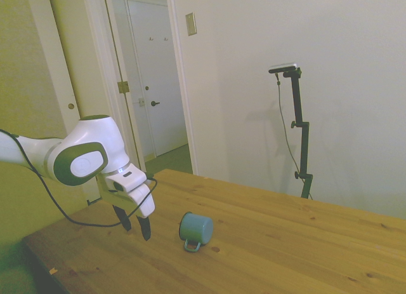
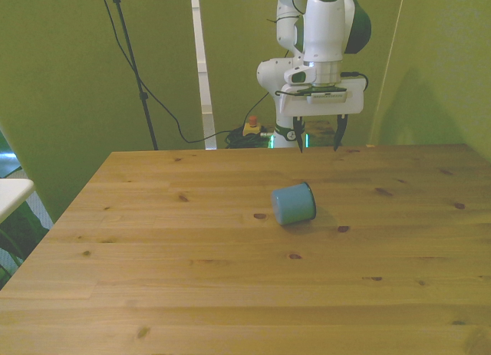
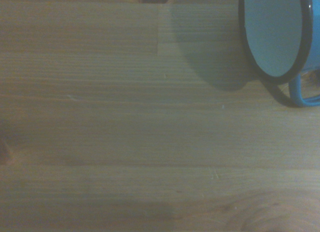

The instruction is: Flip the mug upright

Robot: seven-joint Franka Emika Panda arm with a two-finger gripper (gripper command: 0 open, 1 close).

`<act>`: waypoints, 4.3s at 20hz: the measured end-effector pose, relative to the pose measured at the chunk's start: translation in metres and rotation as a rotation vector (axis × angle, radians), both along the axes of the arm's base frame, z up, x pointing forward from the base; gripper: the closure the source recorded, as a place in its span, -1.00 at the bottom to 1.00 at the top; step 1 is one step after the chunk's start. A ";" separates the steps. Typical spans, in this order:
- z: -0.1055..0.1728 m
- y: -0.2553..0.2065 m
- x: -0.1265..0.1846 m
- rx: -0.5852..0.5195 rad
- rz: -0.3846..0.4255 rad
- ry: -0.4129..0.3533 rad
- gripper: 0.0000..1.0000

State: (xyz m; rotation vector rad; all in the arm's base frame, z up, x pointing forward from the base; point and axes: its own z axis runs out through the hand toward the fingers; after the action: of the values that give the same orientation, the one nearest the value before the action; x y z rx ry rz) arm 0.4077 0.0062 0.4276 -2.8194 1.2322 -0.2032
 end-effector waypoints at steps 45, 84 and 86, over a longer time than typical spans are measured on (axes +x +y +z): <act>-0.058 0.045 0.126 -0.949 -0.025 -0.069 -1.00; -0.081 0.031 0.128 -1.041 -0.107 -0.065 1.00; -0.081 0.031 0.128 -1.040 -0.108 -0.066 1.00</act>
State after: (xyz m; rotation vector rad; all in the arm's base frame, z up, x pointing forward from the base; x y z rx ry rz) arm 0.5357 0.0371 0.3471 -3.4568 1.5866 -1.2620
